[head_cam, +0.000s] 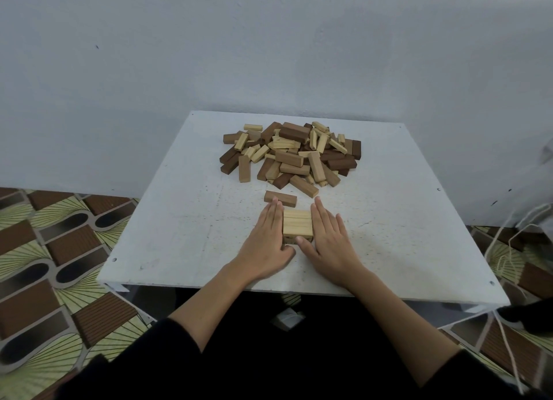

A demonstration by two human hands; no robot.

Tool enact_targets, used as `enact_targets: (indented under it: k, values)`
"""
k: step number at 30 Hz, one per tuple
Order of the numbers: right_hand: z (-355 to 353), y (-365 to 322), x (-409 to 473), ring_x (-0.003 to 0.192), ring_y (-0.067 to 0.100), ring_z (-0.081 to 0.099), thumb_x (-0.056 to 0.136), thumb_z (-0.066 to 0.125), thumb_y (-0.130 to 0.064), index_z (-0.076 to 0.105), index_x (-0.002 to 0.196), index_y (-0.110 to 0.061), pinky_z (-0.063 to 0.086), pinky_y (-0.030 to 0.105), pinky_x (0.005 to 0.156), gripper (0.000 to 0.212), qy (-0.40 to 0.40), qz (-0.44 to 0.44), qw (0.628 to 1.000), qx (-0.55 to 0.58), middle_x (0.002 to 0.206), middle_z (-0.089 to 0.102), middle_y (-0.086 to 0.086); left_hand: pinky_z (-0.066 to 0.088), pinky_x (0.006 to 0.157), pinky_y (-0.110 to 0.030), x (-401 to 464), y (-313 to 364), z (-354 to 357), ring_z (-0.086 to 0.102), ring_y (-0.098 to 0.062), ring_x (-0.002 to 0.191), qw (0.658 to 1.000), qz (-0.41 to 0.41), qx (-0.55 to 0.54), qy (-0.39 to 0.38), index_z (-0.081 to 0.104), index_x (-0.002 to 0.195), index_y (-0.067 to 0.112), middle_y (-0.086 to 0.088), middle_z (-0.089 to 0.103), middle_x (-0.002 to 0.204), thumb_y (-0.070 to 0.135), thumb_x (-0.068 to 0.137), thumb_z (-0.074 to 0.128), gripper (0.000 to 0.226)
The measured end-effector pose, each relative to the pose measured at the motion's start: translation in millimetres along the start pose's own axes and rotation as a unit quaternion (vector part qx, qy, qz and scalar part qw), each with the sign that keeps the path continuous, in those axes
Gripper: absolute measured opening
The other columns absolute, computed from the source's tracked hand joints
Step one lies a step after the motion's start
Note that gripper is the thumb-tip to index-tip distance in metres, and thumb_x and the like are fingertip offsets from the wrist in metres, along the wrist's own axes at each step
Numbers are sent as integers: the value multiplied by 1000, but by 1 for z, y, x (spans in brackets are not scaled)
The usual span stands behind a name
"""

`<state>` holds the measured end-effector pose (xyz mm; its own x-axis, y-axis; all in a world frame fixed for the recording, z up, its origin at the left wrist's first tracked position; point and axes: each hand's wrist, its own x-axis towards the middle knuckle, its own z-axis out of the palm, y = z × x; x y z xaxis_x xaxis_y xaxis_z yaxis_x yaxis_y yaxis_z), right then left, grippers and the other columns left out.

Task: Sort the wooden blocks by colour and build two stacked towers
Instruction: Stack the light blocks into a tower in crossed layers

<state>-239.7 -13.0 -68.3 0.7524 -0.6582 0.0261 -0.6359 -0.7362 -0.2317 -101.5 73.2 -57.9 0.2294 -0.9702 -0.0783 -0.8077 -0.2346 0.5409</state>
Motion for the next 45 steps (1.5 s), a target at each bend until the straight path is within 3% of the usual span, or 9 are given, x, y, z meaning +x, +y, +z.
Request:
enact_targets:
  k: [15, 20, 22, 25, 28, 30, 35, 41, 45]
  values:
    - [0, 0, -1, 145, 18, 0, 66, -26, -77, -3, 149, -7, -4, 41, 117, 111, -2, -1, 1000, 7, 158, -9, 7, -1, 119, -33, 1, -3, -3, -17, -13, 145, 1000, 12, -18, -17, -16, 148, 8, -2, -20, 158, 25, 90, 52, 91]
    - [-17, 5, 3, 145, 15, 2, 76, -10, -75, 4, 150, -9, 1, 40, 119, 100, 32, -8, 990, 139, 159, 0, 4, 1, 117, -34, -3, -20, -32, -15, -10, 144, 997, 42, -23, -57, -21, 147, 13, 3, -20, 157, 57, 85, 57, 109]
    - [-33, 8, 15, 144, 17, 11, 81, -1, -72, 13, 149, -10, 10, 38, 118, 93, 68, 2, 983, 168, 157, 14, 6, 5, 116, -31, -1, -25, -51, -8, -7, 144, 998, 53, -18, -37, -11, 150, 11, 2, -11, 159, 66, 77, 51, 111]
    - [-52, 16, 53, 134, 22, 28, 92, 30, -55, 27, 145, -16, 23, 35, 108, 66, 93, 1, 980, 174, 147, 34, 5, 19, 113, -32, 18, -37, -76, 14, -12, 141, 998, 45, -32, 26, 18, 149, 9, -5, 19, 155, 56, 84, 49, 86]
    - [-65, 16, 93, 126, 26, 36, 90, 50, -41, 44, 133, -15, 31, 39, 104, 51, 82, -29, 988, 125, 135, 45, 4, 40, 97, -37, 56, -58, -88, 40, -23, 122, 990, 37, -2, 133, 53, 114, 11, -6, 51, 125, 29, 93, 57, 27]
    - [-73, 8, 117, 123, 25, 37, 90, 54, -32, 50, 129, -13, 32, 41, 103, 44, 72, -62, 992, 88, 133, 48, 4, 42, 85, -33, 80, -68, -93, 47, -23, 110, 982, 5, 1, 188, 60, 99, 12, -5, 56, 109, 19, 92, 55, 10]
    - [-87, -23, 180, 120, 23, 39, 91, 52, -18, 61, 115, -14, 35, 39, 97, 26, 34, -142, 989, -22, 124, 56, 1, 43, 92, -38, 129, -78, -100, 44, -27, 113, 974, -110, 12, 199, 65, 108, 5, -13, 55, 115, 22, 90, 60, 25]
    - [-79, -45, 226, 112, 24, 43, 90, 46, -5, 65, 105, -15, 29, 32, 78, 27, 12, -201, 967, -155, 118, 55, 1, 45, 86, -38, 158, -78, -106, 46, -26, 109, 972, -169, 17, 165, 60, 93, 12, -8, 57, 108, 31, 82, 66, 23]
    - [-65, -48, 244, 118, 26, 41, 87, 48, -5, 60, 108, -13, 33, 35, 84, 25, 11, -202, 952, -229, 137, 45, 3, 43, 83, -37, 169, -74, -103, 44, -27, 113, 970, -180, 62, 149, 57, 99, 7, -11, 56, 113, 28, 85, 60, 25]
